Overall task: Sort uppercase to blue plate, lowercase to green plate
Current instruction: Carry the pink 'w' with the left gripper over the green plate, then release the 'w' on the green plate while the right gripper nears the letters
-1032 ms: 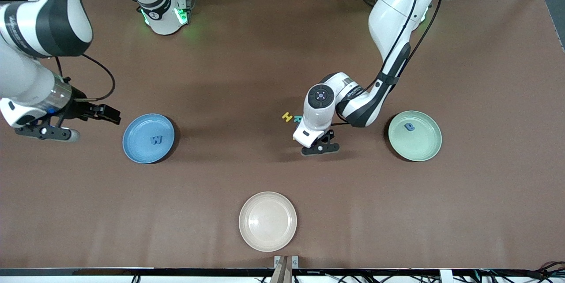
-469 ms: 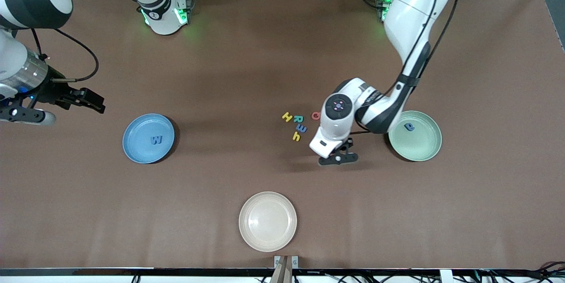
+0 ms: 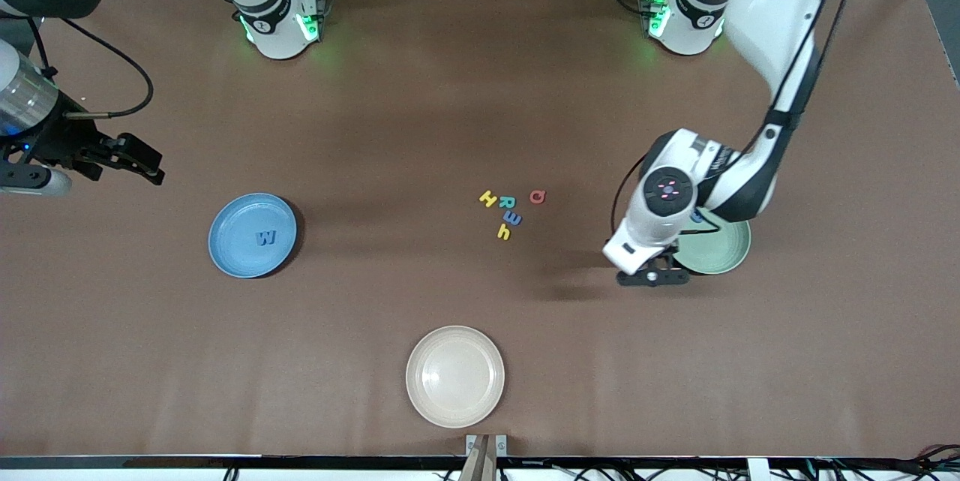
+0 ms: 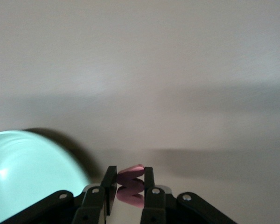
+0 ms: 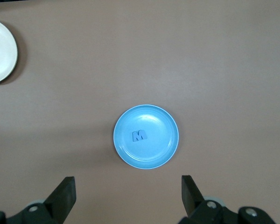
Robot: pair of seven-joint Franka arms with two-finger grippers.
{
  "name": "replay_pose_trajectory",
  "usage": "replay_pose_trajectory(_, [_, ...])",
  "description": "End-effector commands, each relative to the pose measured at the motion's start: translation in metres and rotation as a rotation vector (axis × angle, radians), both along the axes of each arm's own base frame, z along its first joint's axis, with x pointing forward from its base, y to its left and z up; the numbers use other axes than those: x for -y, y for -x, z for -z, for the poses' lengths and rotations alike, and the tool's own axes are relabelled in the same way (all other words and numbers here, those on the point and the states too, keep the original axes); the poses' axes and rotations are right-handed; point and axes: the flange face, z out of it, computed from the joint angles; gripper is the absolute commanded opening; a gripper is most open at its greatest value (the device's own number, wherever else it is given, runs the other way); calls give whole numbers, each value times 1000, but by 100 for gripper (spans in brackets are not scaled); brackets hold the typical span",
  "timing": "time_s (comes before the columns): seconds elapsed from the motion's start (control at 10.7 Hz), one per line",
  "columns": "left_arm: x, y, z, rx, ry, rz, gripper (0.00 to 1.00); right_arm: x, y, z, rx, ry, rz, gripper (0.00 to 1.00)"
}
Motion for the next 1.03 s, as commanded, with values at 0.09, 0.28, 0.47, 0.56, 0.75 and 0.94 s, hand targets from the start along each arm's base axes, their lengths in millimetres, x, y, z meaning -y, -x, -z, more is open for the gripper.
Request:
replay_pose_trajectory(0.09, [-65, 46, -6, -13, -11, 79, 0, -44, -1, 0, -11, -26, -72, 100])
replay_pose_trajectory(0.28, [-111, 60, 14, 11, 30, 121, 0, -91, -3, 15, -36, -33, -31, 100])
replay_pose_trajectory(0.47, [-134, 61, 20, 19, 41, 139, 0, -152, 0, 40, -70, -35, 73, 100])
replay_pose_trajectory(0.56, [-134, 60, 19, 22, 41, 138, 0, -179, 4, 47, -66, -43, 92, 100])
replay_pose_trajectory(0.75, [-133, 57, 16, 30, 42, 127, 41, -217, 14, 61, -86, -50, 194, 100])
replay_pose_trajectory(0.94, [-130, 52, 10, 47, 51, 101, 60, -263, 24, 93, -119, -44, 291, 100])
